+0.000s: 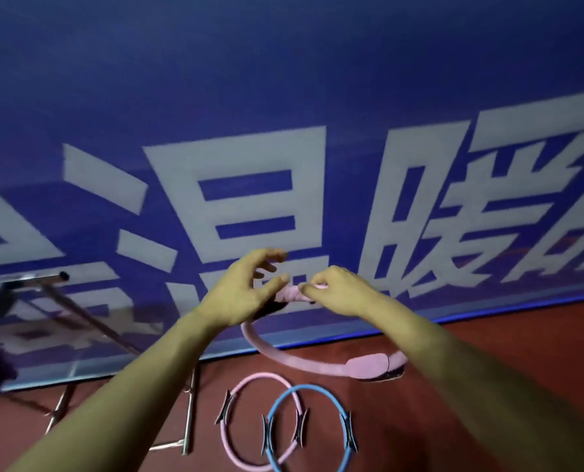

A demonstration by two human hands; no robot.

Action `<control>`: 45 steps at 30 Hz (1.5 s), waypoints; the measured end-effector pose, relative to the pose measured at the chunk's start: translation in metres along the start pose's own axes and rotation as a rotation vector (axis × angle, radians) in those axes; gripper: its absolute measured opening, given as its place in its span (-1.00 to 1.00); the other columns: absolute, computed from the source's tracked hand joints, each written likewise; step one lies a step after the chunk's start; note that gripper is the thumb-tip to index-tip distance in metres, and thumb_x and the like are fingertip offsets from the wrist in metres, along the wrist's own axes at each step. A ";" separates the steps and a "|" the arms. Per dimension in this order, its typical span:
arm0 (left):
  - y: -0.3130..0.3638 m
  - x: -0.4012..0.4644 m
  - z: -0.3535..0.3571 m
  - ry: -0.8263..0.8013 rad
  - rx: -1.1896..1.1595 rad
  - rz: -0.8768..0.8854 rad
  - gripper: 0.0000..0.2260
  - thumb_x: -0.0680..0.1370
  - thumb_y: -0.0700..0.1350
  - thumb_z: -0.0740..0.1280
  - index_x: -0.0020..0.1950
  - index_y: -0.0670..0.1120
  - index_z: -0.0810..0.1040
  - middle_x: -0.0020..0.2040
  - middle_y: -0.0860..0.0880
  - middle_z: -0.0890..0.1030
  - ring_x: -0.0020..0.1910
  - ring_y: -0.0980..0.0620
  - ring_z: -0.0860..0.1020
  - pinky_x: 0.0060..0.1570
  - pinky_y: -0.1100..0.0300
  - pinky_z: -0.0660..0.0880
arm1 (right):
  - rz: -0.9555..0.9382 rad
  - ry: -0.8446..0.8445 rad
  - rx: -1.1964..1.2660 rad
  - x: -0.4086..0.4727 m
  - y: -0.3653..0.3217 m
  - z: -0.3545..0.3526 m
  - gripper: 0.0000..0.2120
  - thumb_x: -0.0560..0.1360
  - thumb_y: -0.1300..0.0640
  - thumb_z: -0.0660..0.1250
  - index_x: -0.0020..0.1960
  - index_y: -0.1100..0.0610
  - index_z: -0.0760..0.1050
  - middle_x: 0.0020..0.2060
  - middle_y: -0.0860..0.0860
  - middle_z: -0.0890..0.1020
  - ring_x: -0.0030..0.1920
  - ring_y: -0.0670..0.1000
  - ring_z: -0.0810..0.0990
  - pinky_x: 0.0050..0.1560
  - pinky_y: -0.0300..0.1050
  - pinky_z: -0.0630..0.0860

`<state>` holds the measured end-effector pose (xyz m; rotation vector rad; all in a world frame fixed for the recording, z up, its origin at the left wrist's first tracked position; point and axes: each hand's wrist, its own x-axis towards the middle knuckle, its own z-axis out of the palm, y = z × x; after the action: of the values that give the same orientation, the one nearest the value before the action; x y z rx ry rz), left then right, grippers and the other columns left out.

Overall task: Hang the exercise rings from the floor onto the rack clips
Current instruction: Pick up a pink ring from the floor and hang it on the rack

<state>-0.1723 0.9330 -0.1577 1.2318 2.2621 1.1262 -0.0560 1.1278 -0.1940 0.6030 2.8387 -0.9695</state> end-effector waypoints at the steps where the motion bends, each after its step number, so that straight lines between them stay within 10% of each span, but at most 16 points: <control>1: 0.011 -0.012 -0.022 0.032 0.015 0.010 -0.55 0.51 0.24 0.32 0.35 0.10 0.52 0.28 0.23 0.57 0.20 0.22 0.56 0.26 0.15 0.50 | -0.035 -0.007 -0.012 -0.004 -0.026 -0.010 -0.52 0.49 -0.29 0.20 -0.19 0.15 0.50 -0.42 0.00 0.46 -0.32 0.08 0.48 -0.33 -0.06 0.33; 22: -0.028 -0.424 -0.331 0.423 0.174 -0.040 -0.60 0.55 0.26 0.37 0.34 0.15 0.52 0.23 0.25 0.60 0.21 0.29 0.56 0.19 0.26 0.51 | -0.549 -0.065 -0.130 -0.164 -0.509 0.128 -0.50 0.46 -0.39 0.18 -0.21 -0.02 0.65 -0.34 0.03 0.62 -0.32 0.00 0.52 -0.27 0.01 0.44; 35: -0.131 -0.506 -0.436 0.447 0.260 -0.220 -0.61 0.38 0.34 0.44 0.05 0.12 0.63 -0.07 0.12 0.66 -0.10 0.11 0.62 -0.02 -0.02 0.57 | -0.677 -0.162 -0.149 -0.111 -0.646 0.238 -0.40 0.44 -0.34 0.19 -0.21 0.23 0.54 -0.37 0.14 0.46 -0.40 -0.01 0.32 -0.34 -0.01 0.24; 45: -0.239 -0.467 -0.528 0.358 0.229 -0.355 -0.75 0.42 0.17 0.54 -0.02 0.09 0.65 -0.09 0.09 0.67 -0.16 0.22 0.57 -0.11 0.24 0.48 | -0.694 -0.341 -0.195 0.011 -0.697 0.272 -0.63 0.49 -0.28 0.34 -0.03 0.01 0.63 -0.25 -0.09 0.64 -0.26 -0.12 0.57 -0.11 -0.08 0.53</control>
<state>-0.3559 0.2202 -0.0444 0.6914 2.8002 1.0365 -0.3517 0.4642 -0.0142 -0.5550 2.7848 -0.7383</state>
